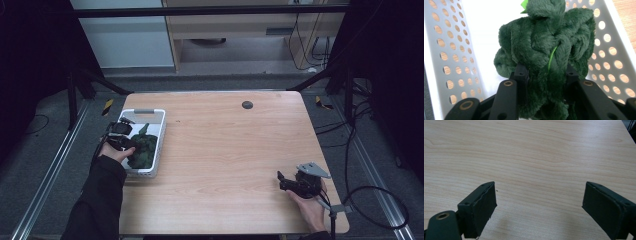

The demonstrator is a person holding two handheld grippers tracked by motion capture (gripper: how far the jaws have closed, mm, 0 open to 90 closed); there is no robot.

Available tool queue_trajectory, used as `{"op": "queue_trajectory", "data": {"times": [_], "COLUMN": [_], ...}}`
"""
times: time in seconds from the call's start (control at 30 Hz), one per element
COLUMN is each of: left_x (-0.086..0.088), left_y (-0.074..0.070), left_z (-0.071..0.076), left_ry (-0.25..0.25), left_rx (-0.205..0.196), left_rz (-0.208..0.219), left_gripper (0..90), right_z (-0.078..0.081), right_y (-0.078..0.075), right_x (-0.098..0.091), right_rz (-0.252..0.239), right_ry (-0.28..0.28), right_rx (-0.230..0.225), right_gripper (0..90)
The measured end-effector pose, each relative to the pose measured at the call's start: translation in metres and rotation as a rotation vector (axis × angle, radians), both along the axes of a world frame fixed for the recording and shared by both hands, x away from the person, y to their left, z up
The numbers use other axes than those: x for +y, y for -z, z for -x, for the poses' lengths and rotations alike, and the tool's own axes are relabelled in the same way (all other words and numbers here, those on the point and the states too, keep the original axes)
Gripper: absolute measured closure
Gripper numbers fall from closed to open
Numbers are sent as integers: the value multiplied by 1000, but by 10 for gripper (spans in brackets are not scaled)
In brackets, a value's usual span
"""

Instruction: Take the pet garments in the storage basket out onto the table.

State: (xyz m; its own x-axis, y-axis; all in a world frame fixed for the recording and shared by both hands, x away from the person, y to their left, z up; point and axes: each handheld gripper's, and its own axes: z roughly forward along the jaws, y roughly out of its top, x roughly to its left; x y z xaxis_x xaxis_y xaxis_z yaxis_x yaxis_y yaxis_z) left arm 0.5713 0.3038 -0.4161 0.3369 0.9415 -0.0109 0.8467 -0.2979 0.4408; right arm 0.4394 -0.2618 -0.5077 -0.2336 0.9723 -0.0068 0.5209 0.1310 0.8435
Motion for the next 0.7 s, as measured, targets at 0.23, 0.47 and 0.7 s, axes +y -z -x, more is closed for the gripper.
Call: {"op": "queue_trajectory", "data": {"times": [0.23, 0.47, 0.7], "left_x": [5, 9, 10], "left_y": [-14, -35, -54], "left_z": [5, 13, 24], "left_ry": [8, 25, 54], "left_rx": [-37, -90, -131], "left_rz": [13, 18, 16], "left_gripper": [685, 693, 695], "right_z": [0, 0, 0], "right_y": [0, 0, 0], "right_x": [0, 0, 0], "right_rz": [0, 2, 2], "right_ry": [1, 1, 1], "right_rx": [0, 0, 1], "right_gripper": [117, 117, 118]}}
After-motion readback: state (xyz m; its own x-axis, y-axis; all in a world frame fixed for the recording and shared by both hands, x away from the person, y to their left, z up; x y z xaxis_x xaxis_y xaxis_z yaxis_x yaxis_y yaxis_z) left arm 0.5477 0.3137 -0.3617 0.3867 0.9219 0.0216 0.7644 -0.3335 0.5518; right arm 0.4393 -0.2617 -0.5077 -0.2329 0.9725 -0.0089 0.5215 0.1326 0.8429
